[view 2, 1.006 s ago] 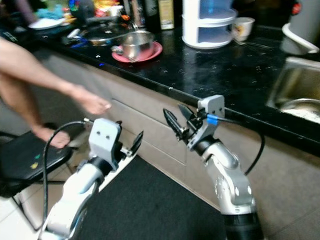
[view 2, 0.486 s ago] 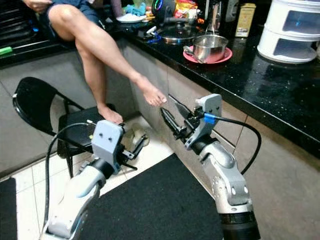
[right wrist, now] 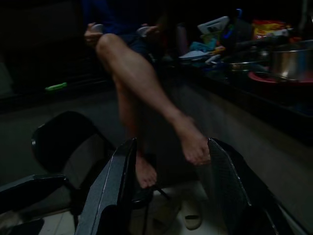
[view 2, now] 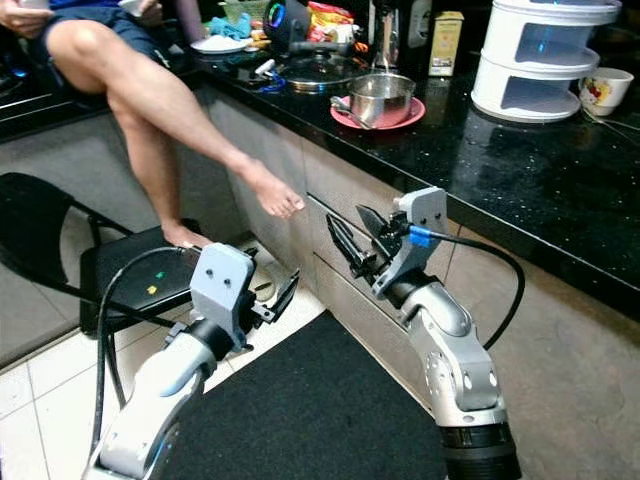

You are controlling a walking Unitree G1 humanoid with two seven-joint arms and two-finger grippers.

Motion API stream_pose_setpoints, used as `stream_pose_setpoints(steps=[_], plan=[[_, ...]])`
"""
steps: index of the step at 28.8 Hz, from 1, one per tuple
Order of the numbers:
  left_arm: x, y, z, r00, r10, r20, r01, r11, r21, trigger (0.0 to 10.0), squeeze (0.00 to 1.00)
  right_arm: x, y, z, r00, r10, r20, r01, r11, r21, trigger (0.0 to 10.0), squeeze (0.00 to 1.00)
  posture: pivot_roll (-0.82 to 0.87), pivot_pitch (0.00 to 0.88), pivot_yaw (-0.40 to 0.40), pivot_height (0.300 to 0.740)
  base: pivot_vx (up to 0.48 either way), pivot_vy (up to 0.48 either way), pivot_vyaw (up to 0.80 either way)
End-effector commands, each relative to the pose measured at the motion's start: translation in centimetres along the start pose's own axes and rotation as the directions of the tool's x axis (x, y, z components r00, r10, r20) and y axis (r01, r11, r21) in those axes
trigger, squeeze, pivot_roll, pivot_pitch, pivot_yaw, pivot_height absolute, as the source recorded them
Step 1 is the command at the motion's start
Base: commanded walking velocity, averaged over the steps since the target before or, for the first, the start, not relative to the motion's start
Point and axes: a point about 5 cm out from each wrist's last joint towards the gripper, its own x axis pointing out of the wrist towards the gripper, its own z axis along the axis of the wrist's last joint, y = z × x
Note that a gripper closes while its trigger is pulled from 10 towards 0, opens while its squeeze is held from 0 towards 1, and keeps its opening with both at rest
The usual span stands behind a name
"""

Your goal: Kitchen organization

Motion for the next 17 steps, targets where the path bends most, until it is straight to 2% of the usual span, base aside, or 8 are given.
stream_pose_setpoints(steps=[1,17], plan=[[-0.1,0.0,-0.2,1.0,-0.006,-0.003,0.006,1.0,0.004,10.0,0.0,0.5,0.2,0.3,1.0,0.006,0.019,-0.006,1.0,0.003,10.0,0.0,-0.05,0.0,0.015,0.74,0.296,0.0,0.0],[0.3,-0.2,-0.1,0.999,-0.035,0.007,0.035,0.999,0.015,10.0,0.0,1.7,0.9,2.5,0.992,0.015,0.126,-0.015,1.0,0.003,10.0,0.0,-0.05,0.0,0.024,0.74,0.303,0.0,0.0]])
